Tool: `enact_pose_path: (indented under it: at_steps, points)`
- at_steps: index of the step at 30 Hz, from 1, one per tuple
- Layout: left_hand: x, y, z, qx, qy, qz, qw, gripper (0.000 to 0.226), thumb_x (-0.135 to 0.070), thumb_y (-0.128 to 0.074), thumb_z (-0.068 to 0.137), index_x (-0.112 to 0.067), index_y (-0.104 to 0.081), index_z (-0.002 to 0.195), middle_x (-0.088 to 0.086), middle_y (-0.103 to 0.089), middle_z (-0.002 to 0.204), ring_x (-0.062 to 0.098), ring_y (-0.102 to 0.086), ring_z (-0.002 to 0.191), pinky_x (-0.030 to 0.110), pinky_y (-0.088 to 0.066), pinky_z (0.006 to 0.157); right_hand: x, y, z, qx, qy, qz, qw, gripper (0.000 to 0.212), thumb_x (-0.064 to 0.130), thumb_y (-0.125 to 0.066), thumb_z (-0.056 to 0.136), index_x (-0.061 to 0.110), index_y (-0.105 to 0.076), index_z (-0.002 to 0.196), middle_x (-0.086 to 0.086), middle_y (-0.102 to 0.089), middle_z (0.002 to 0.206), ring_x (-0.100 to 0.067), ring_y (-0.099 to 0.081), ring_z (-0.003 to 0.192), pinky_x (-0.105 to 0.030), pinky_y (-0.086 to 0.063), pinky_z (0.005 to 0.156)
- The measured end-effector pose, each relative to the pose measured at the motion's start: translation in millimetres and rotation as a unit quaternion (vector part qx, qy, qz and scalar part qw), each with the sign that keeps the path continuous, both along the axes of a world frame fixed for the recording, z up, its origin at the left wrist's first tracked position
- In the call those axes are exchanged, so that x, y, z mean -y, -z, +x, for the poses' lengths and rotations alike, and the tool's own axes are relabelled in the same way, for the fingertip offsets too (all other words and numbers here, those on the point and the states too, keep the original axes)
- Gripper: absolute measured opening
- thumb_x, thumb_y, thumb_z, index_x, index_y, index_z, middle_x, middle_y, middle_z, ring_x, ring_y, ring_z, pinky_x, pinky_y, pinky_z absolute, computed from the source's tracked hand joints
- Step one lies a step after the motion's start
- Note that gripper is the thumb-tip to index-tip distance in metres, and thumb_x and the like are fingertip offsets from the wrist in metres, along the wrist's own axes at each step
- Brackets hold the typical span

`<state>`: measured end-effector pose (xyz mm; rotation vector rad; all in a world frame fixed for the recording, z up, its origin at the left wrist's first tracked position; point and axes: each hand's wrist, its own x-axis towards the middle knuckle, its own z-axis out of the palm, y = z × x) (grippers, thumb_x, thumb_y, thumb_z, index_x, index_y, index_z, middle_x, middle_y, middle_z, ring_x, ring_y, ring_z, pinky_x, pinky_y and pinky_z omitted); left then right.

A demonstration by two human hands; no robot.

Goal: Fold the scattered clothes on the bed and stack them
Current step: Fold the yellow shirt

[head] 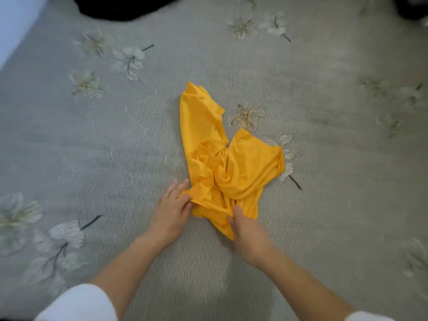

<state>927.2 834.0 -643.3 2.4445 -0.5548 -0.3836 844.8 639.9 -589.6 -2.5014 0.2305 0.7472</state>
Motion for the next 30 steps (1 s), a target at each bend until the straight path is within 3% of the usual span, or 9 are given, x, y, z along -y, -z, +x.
enact_pose_path:
  at_steps: [2, 3, 4, 6, 10, 15, 20, 26, 30]
  points:
    - [4, -49, -13, -0.030, -0.020, -0.089, 0.995, 0.055, -0.051, -0.035, 0.094, -0.008, -0.069, 0.096, 0.008, -0.067, 0.115, 0.008, -0.054, 0.114, 0.028, -0.036, 0.104, 11, -34, -12, 0.016, 0.033, 0.039, 0.999, 0.024, 0.041, -0.030, 0.102, 0.019, -0.035, 0.109, -0.005, -0.058, 0.083, -0.032, -0.060, 0.083, -0.038, -0.038, 0.063]
    - [6, -74, -17, -0.046, -0.042, -0.111, 0.992, 0.050, -0.051, -0.036, 0.097, -0.012, -0.065, 0.084, 0.007, -0.069, 0.093, 0.000, -0.058, 0.090, 0.026, -0.043, 0.084, 17, -56, -15, 0.018, 0.027, 0.057, 0.998, 0.026, 0.047, -0.035, 0.099, 0.022, -0.034, 0.103, 0.004, -0.052, 0.075, -0.023, -0.056, 0.074, -0.037, -0.039, 0.060]
    - [9, -99, -20, -0.058, -0.060, -0.123, 0.989, 0.046, -0.051, -0.036, 0.096, -0.017, -0.057, 0.074, 0.003, -0.062, 0.073, 0.001, -0.054, 0.070, 0.026, -0.039, 0.065, 23, -79, -16, 0.015, 0.006, 0.054, 0.998, 0.032, 0.054, -0.042, 0.095, 0.024, -0.034, 0.099, 0.008, -0.046, 0.071, -0.016, -0.050, 0.068, -0.031, -0.037, 0.056]
    - [13, -150, -16, -0.096, -0.084, -0.137, 0.982, 0.047, -0.051, -0.034, 0.094, -0.016, -0.050, 0.069, -0.003, -0.049, 0.064, 0.005, -0.045, 0.059, 0.027, -0.033, 0.058, 38, -124, -14, 0.017, -0.061, -0.015, 0.998, 0.039, 0.059, -0.055, 0.087, 0.025, -0.036, 0.096, 0.010, -0.047, 0.073, -0.017, -0.051, 0.072, -0.029, -0.033, 0.054]
    - [20, -266, -9, -0.114, -0.109, -0.215, 0.964, 0.033, -0.038, -0.040, 0.100, -0.015, -0.053, 0.080, 0.004, -0.048, 0.076, 0.013, -0.047, 0.072, 0.027, -0.038, 0.066, 68, -203, 2, 0.105, -0.082, -0.162, 0.978, 0.003, 0.024, -0.052, 0.089, 0.021, -0.052, 0.091, -0.005, -0.064, 0.095, -0.027, -0.061, 0.094, -0.032, -0.042, 0.065]
    - [20, -386, -6, -0.128, -0.178, -0.372, 0.902, 0.042, -0.054, -0.053, 0.089, -0.012, -0.052, 0.083, 0.010, -0.047, 0.078, 0.023, -0.043, 0.071, 0.038, -0.038, 0.071, 99, -286, 4, 0.152, 0.065, -0.110, 0.980, 0.033, 0.004, -0.055, 0.080, 0.015, -0.038, 0.054, -0.004, -0.041, 0.054, -0.019, -0.044, 0.053, -0.028, -0.024, 0.045]
    - [13, -449, -1, -0.123, -0.281, -0.526, 0.794, 0.041, -0.044, -0.038, 0.100, -0.014, -0.056, 0.079, 0.005, -0.065, 0.075, 0.010, -0.063, 0.068, 0.029, -0.055, 0.064, 127, -315, -6, 0.106, 0.133, -0.063, 0.983, 0.036, 0.015, -0.055, 0.090, 0.012, -0.038, 0.059, -0.005, -0.038, 0.057, -0.017, -0.037, 0.052, -0.030, -0.023, 0.049]
    - [-23, -470, 14, -0.026, -0.364, -0.500, 0.785, 0.049, -0.045, -0.029, 0.102, -0.011, -0.049, 0.130, 0.012, -0.056, 0.131, 0.022, -0.056, 0.115, 0.044, -0.049, 0.096, 135, -368, 0, 0.191, 0.115, -0.050, 0.974, 0.037, 0.024, -0.057, 0.095, 0.012, -0.045, 0.062, -0.004, -0.041, 0.059, -0.015, -0.038, 0.053, -0.028, -0.026, 0.049]
    - [-47, -482, 22, -0.011, -0.384, -0.528, 0.757, 0.047, -0.044, -0.030, 0.102, -0.016, -0.045, 0.136, 0.010, -0.054, 0.134, 0.025, -0.053, 0.120, 0.045, -0.047, 0.097, 138, -392, 14, 0.232, 0.136, -0.056, 0.961, 0.036, 0.017, -0.054, 0.092, 0.011, -0.043, 0.059, -0.006, -0.042, 0.059, -0.020, -0.040, 0.056, -0.029, -0.025, 0.050]
